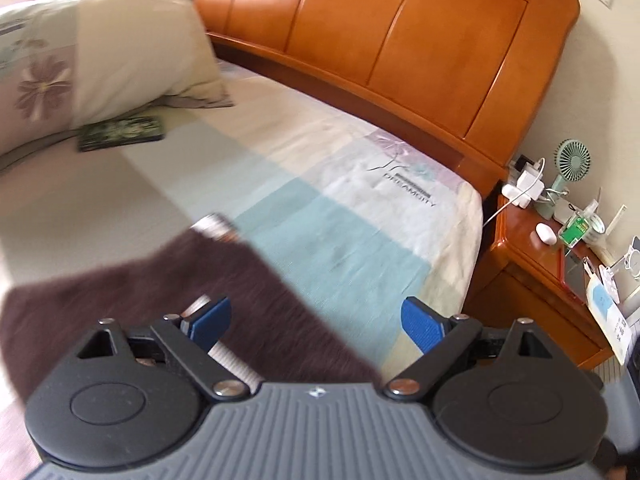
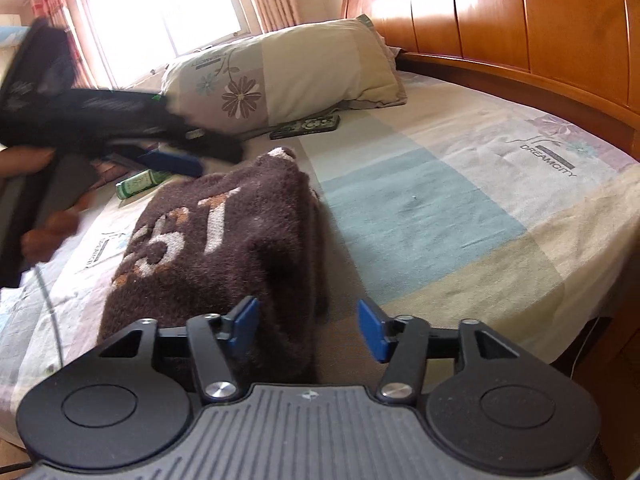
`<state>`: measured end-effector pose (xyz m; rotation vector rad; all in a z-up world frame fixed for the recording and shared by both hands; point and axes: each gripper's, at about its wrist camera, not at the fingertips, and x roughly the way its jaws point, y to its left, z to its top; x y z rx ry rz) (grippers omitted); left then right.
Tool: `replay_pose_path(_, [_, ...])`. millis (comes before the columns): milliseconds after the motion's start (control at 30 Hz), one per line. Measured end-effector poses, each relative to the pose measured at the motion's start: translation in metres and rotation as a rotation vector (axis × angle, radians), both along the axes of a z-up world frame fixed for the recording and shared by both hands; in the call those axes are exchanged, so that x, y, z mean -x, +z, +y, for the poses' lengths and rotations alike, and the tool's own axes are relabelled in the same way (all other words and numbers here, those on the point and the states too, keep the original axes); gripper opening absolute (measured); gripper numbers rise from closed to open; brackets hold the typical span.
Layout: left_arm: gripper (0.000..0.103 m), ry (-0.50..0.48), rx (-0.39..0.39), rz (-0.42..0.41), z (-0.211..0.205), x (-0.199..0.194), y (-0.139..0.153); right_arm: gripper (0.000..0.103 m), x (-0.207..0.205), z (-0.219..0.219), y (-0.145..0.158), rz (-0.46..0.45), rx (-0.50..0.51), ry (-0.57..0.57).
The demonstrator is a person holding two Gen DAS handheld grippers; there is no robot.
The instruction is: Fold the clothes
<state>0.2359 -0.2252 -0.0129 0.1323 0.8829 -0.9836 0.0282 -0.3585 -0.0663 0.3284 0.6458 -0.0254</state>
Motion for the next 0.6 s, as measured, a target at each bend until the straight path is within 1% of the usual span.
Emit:
replay_pose_path(33, [0.092,-0.002,0.011,0.022,-0.007,-0.005,-0.006,0.069,0.001,-0.001,0.0,0.001,0.001,-0.003])
replay_pose_path(100, [0.092,-0.006,0.033,0.066,-0.022,-0.016,-0.018,0.07,0.003,-0.004,-0.001,0.003,-0.002,-0.008])
replay_pose_path(200, [0.093,0.02,-0.007,0.184,-0.036,-0.035,-0.045,0.072,0.004,-0.008,-0.003,0.003,-0.008,-0.015])
replay_pose_path(233, [0.093,0.036,-0.001,0.216,-0.036,-0.041,-0.05,0.072,0.004,-0.009,-0.003,0.003,-0.01,-0.019])
replay_pose_path(267, [0.093,0.053,0.008,0.246,-0.036,-0.047,-0.055,0.072,0.004,-0.011,-0.003,0.003,-0.011,-0.023])
replay_pose_path(333, [0.093,0.081,0.03,0.304,-0.033,-0.054,-0.053,0.072,0.004,-0.012,-0.004,0.005,-0.015,-0.025])
replay_pose_path(433, [0.093,0.079,0.022,0.292,-0.03,-0.047,-0.037,0.072,0.005,-0.014,-0.004,0.006,-0.021,-0.025])
replay_pose_path(533, [0.093,0.023,0.019,0.263,-0.025,-0.026,-0.02,0.073,0.006,-0.012,-0.002,-0.001,-0.023,-0.023])
replay_pose_path(600, [0.094,-0.02,0.05,0.286,-0.02,-0.012,-0.015,0.073,0.008,-0.01,0.0,-0.006,-0.017,-0.019])
